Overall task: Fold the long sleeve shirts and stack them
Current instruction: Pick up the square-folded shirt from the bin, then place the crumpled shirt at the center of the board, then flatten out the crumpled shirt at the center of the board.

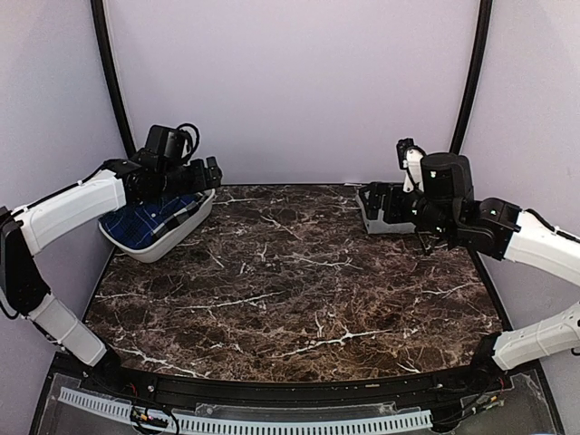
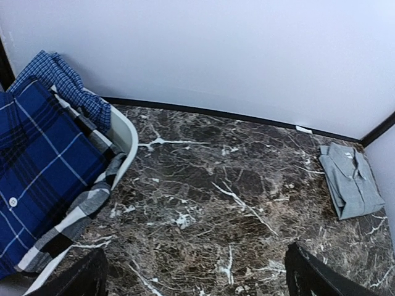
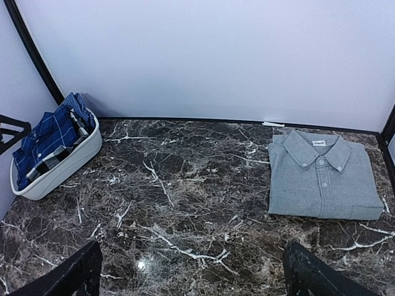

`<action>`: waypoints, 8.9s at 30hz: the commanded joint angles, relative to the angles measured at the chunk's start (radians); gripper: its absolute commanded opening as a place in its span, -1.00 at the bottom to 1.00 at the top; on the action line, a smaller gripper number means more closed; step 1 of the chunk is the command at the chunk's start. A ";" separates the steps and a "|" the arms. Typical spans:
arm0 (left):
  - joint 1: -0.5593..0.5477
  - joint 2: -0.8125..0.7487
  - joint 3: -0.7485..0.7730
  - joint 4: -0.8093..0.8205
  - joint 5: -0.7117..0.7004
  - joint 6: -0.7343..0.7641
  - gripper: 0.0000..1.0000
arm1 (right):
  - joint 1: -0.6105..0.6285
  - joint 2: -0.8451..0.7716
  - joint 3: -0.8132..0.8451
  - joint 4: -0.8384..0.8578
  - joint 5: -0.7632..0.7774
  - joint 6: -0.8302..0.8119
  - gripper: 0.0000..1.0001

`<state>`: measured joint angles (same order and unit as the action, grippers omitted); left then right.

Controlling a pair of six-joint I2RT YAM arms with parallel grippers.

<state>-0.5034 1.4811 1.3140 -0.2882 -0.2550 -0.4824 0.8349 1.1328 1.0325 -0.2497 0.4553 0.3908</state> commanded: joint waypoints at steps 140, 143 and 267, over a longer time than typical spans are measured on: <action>-0.548 0.401 0.270 -0.319 0.201 -0.097 0.19 | -0.120 -0.029 -0.237 -0.053 -0.099 0.128 0.97; -0.605 0.415 0.222 -0.293 0.211 -0.144 0.08 | -0.126 -0.039 -0.231 -0.061 -0.102 0.133 0.97; -0.176 -0.242 0.377 -0.235 0.156 0.164 -1.00 | -0.197 0.054 0.471 -0.180 -0.222 -0.021 -1.00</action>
<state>-0.6842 1.2686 1.6493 -0.4812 -0.0147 -0.3687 0.6449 1.2106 1.3853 -0.3733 0.2184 0.4347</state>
